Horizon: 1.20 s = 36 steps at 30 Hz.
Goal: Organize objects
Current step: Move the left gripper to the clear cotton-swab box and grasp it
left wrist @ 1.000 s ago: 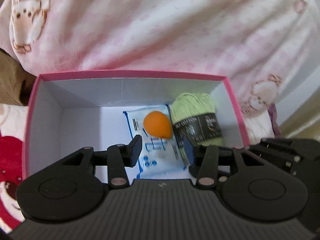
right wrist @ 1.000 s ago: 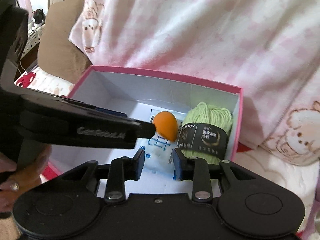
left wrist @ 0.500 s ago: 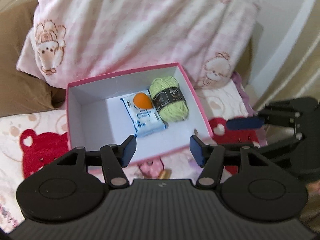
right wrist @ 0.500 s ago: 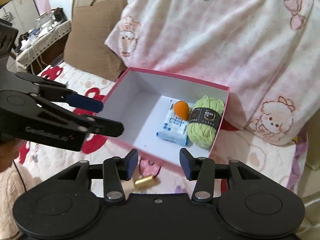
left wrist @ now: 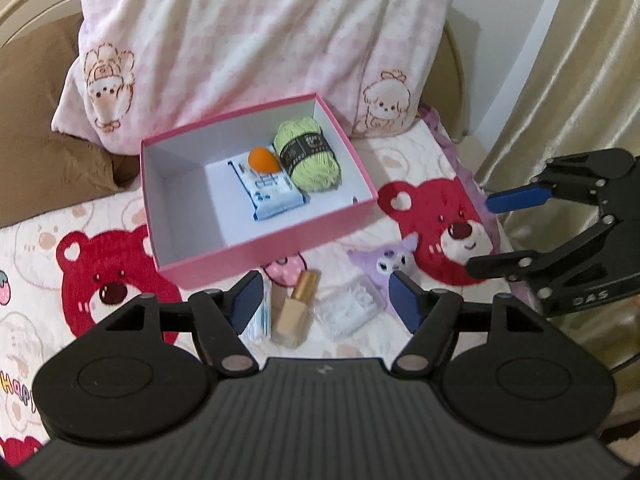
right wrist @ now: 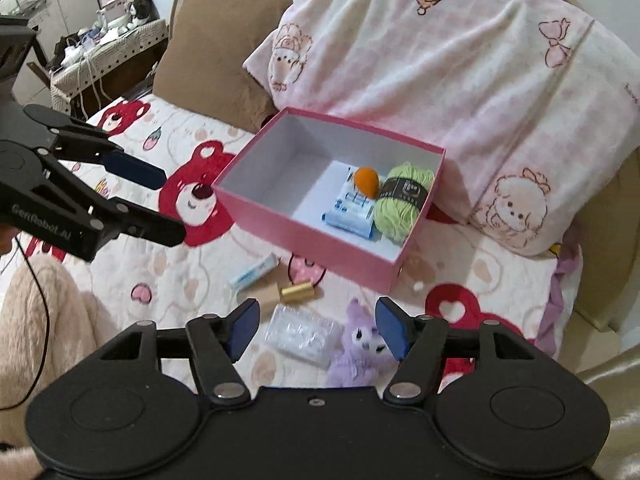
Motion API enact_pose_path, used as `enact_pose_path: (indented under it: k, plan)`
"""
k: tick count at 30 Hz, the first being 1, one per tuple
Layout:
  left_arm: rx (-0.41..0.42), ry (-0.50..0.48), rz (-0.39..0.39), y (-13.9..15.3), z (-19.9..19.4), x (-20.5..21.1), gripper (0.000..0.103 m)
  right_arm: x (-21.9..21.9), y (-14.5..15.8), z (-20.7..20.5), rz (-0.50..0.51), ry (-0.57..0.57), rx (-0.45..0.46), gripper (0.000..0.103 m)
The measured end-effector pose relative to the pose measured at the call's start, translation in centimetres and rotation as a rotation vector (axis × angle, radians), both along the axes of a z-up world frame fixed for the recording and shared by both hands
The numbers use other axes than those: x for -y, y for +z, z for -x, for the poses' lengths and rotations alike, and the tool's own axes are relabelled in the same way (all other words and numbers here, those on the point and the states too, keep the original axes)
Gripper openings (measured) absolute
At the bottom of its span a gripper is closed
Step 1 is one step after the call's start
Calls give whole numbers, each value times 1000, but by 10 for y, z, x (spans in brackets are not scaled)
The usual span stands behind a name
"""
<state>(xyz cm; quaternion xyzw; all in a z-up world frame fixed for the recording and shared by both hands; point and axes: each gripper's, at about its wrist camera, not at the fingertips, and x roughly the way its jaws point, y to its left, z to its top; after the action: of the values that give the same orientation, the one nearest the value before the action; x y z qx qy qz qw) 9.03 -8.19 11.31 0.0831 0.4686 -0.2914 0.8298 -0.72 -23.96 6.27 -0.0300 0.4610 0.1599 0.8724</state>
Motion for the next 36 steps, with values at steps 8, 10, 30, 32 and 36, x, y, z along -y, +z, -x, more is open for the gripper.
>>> enact_pose_path:
  k: [8,10,30,32,36]
  plan:
    - [-41,47,30,-36,20,-20,70,-5,-20,32,-34,49,2,72]
    - [-55,54,42,-51,23,-23,70,-9,-32,37,-44,58,5,72]
    - [-16,145,162,-160,7,-1,70,-28,-178,13,-35,6,84,81]
    - [-29,146,158,-168,4,6,70,-27,-187,11,-32,-4,105,81]
    - [-1,127,111,-182,6,21,68,-23,-199,7,-65,-28,115,82]
